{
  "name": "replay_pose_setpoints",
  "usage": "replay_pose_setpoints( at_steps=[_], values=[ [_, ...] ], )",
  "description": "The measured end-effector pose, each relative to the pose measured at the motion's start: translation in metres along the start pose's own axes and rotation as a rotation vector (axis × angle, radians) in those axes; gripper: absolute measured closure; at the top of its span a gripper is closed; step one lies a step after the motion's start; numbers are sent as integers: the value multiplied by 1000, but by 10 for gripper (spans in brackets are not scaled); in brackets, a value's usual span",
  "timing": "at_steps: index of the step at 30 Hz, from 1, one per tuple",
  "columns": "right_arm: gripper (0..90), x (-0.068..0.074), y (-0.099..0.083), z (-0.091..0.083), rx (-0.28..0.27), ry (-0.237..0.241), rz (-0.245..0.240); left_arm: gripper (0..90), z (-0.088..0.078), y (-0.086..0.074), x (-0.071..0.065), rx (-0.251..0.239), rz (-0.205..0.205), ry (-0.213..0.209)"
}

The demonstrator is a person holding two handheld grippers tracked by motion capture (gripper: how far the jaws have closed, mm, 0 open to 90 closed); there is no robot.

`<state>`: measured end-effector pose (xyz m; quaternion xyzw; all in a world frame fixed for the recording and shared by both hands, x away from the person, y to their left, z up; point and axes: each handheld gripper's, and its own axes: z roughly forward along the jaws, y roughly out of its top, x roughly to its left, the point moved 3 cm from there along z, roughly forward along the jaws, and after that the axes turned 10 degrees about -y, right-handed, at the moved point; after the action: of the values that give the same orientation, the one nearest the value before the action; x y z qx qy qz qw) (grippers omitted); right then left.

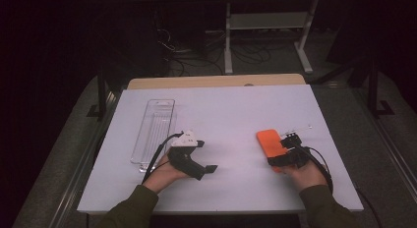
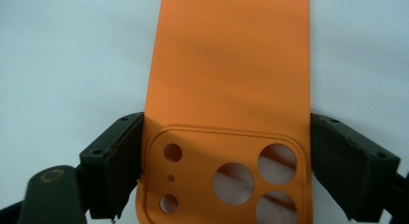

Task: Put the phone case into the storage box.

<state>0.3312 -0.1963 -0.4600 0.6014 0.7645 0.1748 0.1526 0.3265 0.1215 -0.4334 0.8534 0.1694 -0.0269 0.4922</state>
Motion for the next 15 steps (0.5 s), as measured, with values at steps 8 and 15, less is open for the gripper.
replay_pose_setpoints(
  at_steps=[8, 15],
  values=[
    [156, -7, 2, -5, -17, 59, 19, 0, 0, 0, 0, 0, 0, 1],
    [155, -13, 5, -11, -50, 110, 24, 0, 0, 0, 0, -2, -5, 1]
  ],
)
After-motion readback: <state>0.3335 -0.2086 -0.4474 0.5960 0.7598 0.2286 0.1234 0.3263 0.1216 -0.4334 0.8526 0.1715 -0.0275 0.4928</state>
